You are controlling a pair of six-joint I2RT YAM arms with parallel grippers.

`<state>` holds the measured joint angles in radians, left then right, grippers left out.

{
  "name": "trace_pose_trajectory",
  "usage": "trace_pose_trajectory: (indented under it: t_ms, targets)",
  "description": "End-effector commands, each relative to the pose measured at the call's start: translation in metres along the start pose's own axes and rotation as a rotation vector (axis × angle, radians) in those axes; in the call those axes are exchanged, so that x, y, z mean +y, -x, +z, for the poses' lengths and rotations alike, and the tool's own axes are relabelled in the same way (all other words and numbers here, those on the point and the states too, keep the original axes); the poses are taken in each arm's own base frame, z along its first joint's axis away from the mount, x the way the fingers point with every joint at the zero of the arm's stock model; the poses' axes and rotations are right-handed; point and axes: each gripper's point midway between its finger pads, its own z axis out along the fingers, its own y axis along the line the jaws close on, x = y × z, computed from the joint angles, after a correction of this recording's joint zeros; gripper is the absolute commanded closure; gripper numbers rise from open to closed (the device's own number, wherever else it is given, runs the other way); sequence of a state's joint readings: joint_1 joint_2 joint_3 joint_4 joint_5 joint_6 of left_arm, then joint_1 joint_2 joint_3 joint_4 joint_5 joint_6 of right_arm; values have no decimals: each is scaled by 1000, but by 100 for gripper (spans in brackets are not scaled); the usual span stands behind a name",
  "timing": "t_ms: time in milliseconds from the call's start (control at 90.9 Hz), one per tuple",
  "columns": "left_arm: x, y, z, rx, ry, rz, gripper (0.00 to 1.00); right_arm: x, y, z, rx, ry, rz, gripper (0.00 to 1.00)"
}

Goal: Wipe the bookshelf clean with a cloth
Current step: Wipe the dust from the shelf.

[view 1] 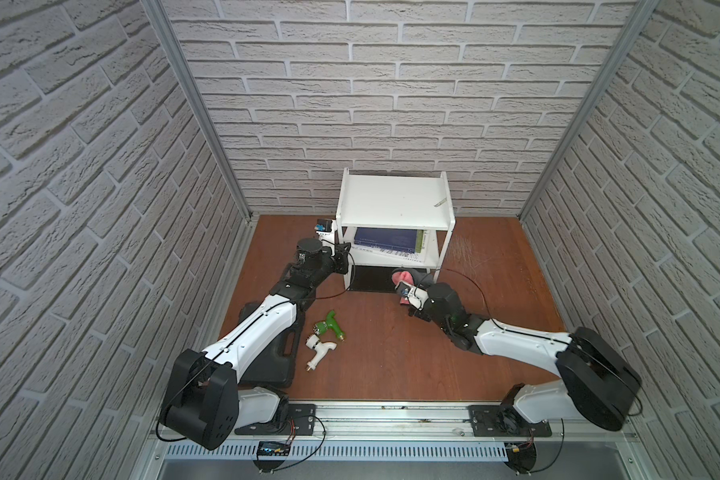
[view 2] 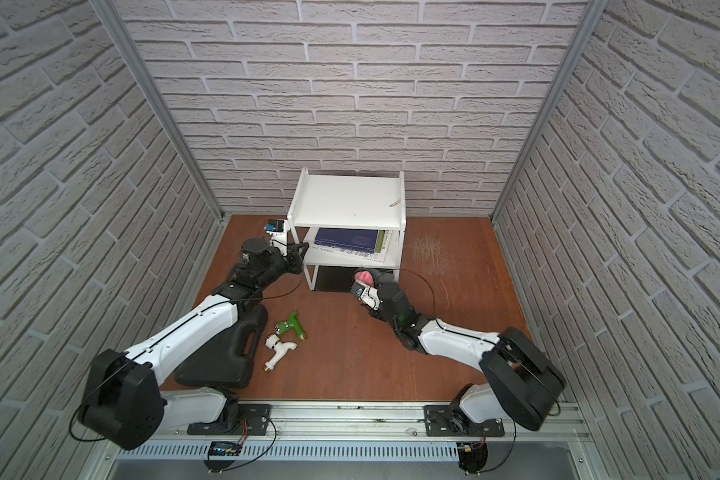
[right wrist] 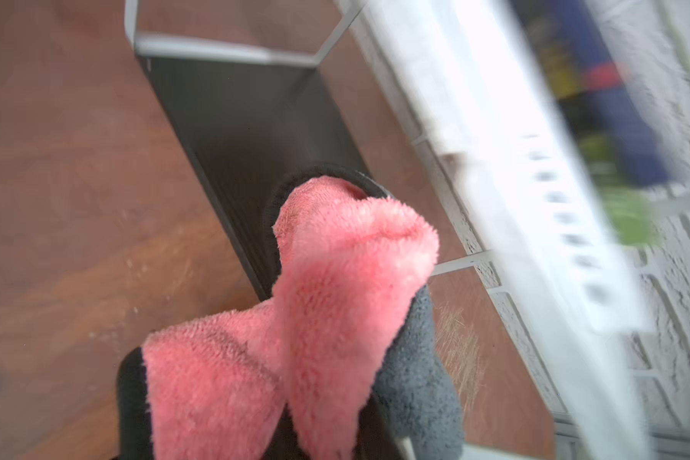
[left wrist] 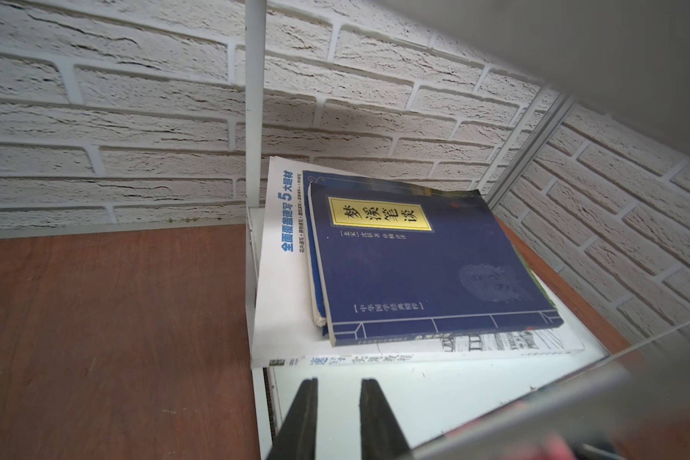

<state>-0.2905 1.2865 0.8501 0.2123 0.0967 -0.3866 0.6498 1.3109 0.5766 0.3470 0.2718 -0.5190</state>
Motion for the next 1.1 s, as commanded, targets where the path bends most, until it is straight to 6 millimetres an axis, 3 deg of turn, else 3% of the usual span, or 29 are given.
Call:
trace_pose_trajectory:
  t_ms: [0, 88, 176, 264, 319, 396, 440, 506, 594, 715, 836, 924, 990, 1045, 1089]
  targets:
    - [55, -32, -10, 98, 224, 10, 100, 3, 22, -31, -160, 116, 350, 97]
    - [55, -32, -11, 96, 227, 6, 100, -11, 25, -50, -245, 88, 605, 97]
    - [57, -31, -13, 91, 243, 5, 100, -36, 1, -54, -229, -63, 805, 97]
    - [58, -32, -13, 91, 246, 6, 100, -68, -21, -50, -195, -223, 951, 97]
    - [58, -32, -12, 96, 239, 6, 100, -75, -34, -37, -124, -253, 1004, 98]
    - [58, -34, -12, 98, 236, 5, 100, -59, -58, -12, 58, -220, 1019, 98]
    - [58, -33, -13, 96, 238, 4, 100, -39, -85, 2, 194, -210, 1022, 98]
    - [59, -33, -14, 95, 236, 5, 100, -17, -117, 9, 316, -216, 1049, 98]
    - [60, -31, -17, 93, 244, 8, 100, -11, -131, 10, 311, -205, 1109, 97]
    - [60, -28, -21, 92, 252, 19, 100, -54, -124, 4, 229, -156, 1295, 97]
    - [58, -24, -23, 86, 249, 24, 100, -110, -91, 5, 82, -37, 1452, 97]
    - [55, -22, -23, 87, 234, 19, 100, -112, -42, 16, 33, 220, 1467, 97]
    - [53, -21, -22, 82, 225, 10, 100, -101, -18, 26, 14, 365, 1489, 97]
    - [52, -22, -20, 81, 219, 1, 100, -90, -9, 34, 6, 440, 1507, 97]
    - [52, -22, -20, 79, 217, -3, 100, -78, -18, 44, 55, 453, 1523, 97]
